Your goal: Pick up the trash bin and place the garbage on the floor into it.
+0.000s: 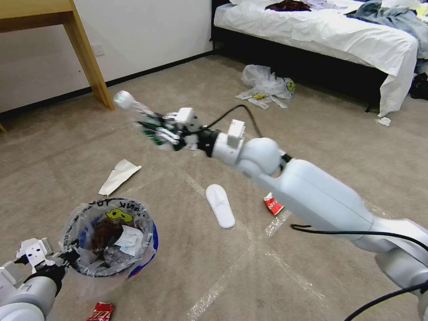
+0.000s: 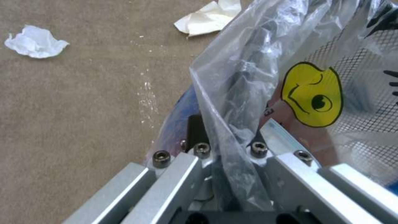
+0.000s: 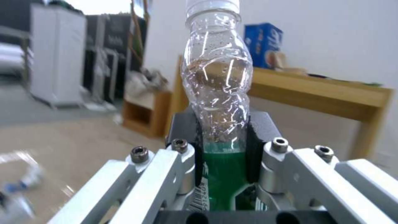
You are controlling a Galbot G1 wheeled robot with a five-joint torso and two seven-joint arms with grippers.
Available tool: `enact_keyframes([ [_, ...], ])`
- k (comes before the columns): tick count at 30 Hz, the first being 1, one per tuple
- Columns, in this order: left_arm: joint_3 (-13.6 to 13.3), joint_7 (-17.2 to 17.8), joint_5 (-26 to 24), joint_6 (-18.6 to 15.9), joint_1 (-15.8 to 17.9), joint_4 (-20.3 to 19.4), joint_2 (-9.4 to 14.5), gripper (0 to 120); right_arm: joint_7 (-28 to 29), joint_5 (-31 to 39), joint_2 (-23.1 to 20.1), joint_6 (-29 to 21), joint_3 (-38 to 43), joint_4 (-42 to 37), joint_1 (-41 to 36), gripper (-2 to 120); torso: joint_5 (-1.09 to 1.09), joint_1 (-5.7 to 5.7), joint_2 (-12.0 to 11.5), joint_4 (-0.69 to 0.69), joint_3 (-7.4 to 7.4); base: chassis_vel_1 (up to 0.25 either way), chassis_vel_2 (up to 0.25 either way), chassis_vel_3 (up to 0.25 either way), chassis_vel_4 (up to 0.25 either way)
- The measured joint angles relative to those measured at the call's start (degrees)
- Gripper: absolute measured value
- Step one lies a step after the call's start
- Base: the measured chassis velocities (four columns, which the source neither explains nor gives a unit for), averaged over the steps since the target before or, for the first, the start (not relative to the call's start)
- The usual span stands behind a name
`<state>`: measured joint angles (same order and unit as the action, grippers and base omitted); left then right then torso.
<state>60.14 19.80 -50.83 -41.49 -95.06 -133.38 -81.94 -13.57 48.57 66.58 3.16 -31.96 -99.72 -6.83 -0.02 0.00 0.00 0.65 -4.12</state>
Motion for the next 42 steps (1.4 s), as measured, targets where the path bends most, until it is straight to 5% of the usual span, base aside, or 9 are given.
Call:
enact_keyframes([
  [12, -0.39, 0.09, 0.07, -0.08, 0.34, 0.34, -0.04, 1, 2.37, 5.96, 4.91, 5.49, -9.14, -0.06, -1.62, 17, 0.01, 0.00, 0.00, 0.01, 0.00, 0.000, 0.000, 0.000, 0.000],
  [42, 0.19, 0.45, -0.77, -0.28, 0.31, 0.07, 0.54, 1, 2.65, 0.73, 4.40, 7.42, -18.09, 4.45, -7.38, 16, 0.01, 0.00, 0.00, 0.01, 0.00, 0.000, 0.000, 0.000, 0.000],
])
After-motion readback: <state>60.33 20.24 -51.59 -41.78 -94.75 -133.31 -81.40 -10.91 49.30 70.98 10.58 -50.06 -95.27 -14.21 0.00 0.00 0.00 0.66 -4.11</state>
